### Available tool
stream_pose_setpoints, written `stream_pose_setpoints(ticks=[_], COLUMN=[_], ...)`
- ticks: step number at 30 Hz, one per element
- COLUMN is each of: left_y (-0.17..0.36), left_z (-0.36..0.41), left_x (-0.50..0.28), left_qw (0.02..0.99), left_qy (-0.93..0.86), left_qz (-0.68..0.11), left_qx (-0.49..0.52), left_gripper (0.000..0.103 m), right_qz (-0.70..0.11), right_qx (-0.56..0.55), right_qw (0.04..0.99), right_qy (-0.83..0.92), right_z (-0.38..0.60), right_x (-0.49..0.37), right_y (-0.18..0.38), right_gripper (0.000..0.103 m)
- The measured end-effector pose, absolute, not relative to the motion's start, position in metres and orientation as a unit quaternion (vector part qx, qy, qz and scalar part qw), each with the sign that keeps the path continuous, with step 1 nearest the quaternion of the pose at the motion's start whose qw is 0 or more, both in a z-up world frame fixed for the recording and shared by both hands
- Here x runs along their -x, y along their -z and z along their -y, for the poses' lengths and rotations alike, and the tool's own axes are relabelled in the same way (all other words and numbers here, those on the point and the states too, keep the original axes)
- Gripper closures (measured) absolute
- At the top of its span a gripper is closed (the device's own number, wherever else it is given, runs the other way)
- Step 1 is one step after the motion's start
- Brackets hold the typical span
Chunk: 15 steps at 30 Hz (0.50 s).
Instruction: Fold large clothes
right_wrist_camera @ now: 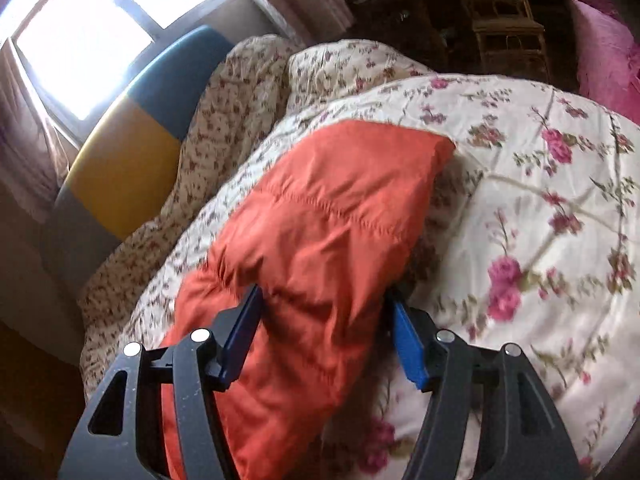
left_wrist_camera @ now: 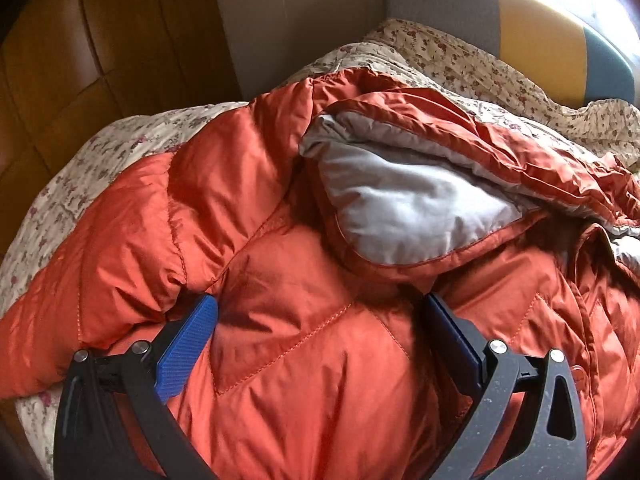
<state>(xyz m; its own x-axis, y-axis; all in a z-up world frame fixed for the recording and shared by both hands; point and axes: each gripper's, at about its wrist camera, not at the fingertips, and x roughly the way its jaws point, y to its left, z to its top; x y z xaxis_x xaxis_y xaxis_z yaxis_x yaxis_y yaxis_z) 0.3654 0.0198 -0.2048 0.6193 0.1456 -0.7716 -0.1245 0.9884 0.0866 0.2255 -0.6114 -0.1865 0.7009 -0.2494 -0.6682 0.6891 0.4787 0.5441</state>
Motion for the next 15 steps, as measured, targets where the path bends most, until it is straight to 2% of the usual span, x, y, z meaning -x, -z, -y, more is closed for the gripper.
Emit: stream_pose_setpoints(ticks=[1,3,5,8,15], left_y=[0.205,0.206,0.207,0.207,0.207], left_z=[-0.02,-0.02,-0.021,-0.021,-0.02], left_x=[-0.366,-0.365,-0.365,-0.366,-0.366], left_qw=[0.9,0.9,0.9,0.9,0.9], left_qy=[-0.075,-0.074,-0.074,-0.073,-0.073], left_qz=[-0.43,-0.429,-0.429,-0.429,-0.429], left_qx=[-0.011,-0.011,-0.01,-0.009,-0.008], left_gripper=[0.003,0.003,0.003,0.003,0.003], right_qz=[-0.258,-0.259,-0.25,-0.234,-0.205], right_qx=[-0.42,-0.416,-0.414,-0.368,-0.203], right_qw=[0.821,0.826,0.832,0.858,0.922], right_qy=[0.288,0.276,0.27,0.271,0.258], right_z=[0.614,0.615,0.613,0.597,0.519], right_x=[-0.228,-0.232,-0.233,-0.234,-0.235], right_y=[0.187,0.187,0.184,0.166,0.116], right_gripper=[0.056,0.074,0.088,0.094,0.096])
